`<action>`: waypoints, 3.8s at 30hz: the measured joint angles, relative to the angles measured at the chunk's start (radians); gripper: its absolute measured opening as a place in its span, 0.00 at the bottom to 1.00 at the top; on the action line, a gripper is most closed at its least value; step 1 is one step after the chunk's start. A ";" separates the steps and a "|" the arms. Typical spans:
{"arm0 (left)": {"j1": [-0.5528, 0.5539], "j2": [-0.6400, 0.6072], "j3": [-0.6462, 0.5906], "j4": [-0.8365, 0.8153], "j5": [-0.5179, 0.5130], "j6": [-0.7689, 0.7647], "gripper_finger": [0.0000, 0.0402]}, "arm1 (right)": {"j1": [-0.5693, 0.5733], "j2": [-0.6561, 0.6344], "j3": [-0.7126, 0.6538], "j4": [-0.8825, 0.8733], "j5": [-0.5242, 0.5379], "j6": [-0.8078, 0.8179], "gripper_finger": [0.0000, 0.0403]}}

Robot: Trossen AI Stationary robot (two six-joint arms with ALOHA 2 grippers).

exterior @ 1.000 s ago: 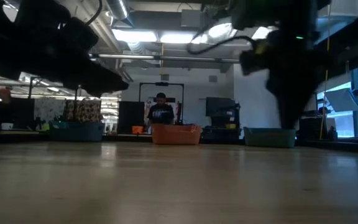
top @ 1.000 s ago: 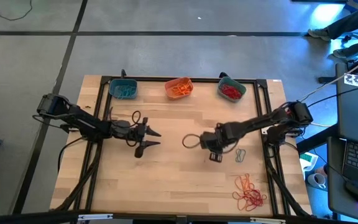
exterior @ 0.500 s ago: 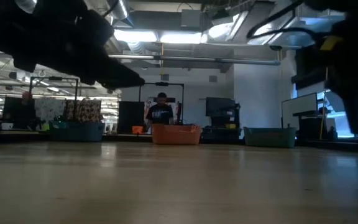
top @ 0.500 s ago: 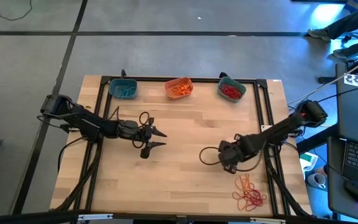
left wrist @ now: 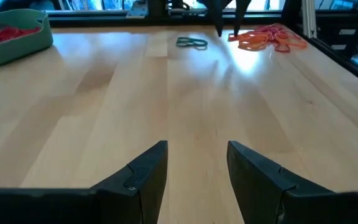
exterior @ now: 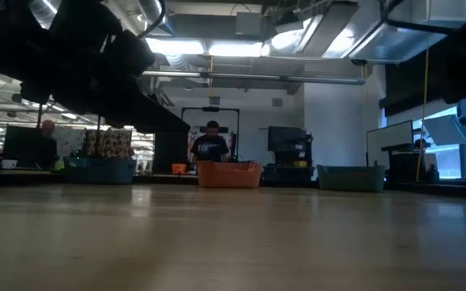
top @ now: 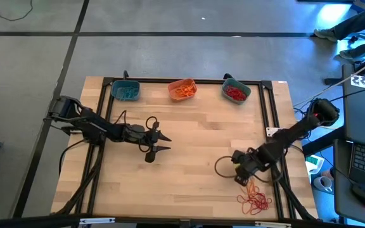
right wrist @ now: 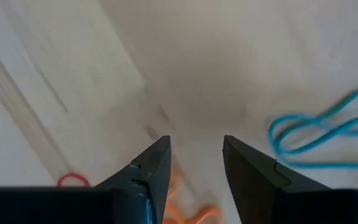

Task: Sort rubber bands into baskets
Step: Put the orange rubber band into the orange bin

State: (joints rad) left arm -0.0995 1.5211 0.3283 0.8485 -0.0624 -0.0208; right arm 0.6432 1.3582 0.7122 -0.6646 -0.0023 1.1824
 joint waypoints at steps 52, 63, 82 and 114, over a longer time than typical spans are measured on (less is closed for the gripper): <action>-0.060 0.010 -0.002 -0.054 -0.069 -0.107 0.41 | -0.156 0.167 0.047 0.208 0.636 -0.356 0.04; -0.071 -0.008 -0.002 -0.046 -0.076 -0.133 0.41 | -0.418 0.167 0.046 0.399 0.629 -0.643 0.04; -0.078 -0.192 -0.145 0.023 -0.084 -0.059 0.41 | -0.740 0.166 0.046 0.803 0.532 -0.983 0.04; -0.077 -0.191 -0.144 -0.004 -0.084 -0.063 0.41 | -1.141 0.625 0.524 1.034 0.192 -1.058 0.06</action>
State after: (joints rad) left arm -0.1768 1.3300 0.1844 0.8443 -0.1459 -0.0841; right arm -0.4981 1.9831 1.2365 0.3690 0.1897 0.1249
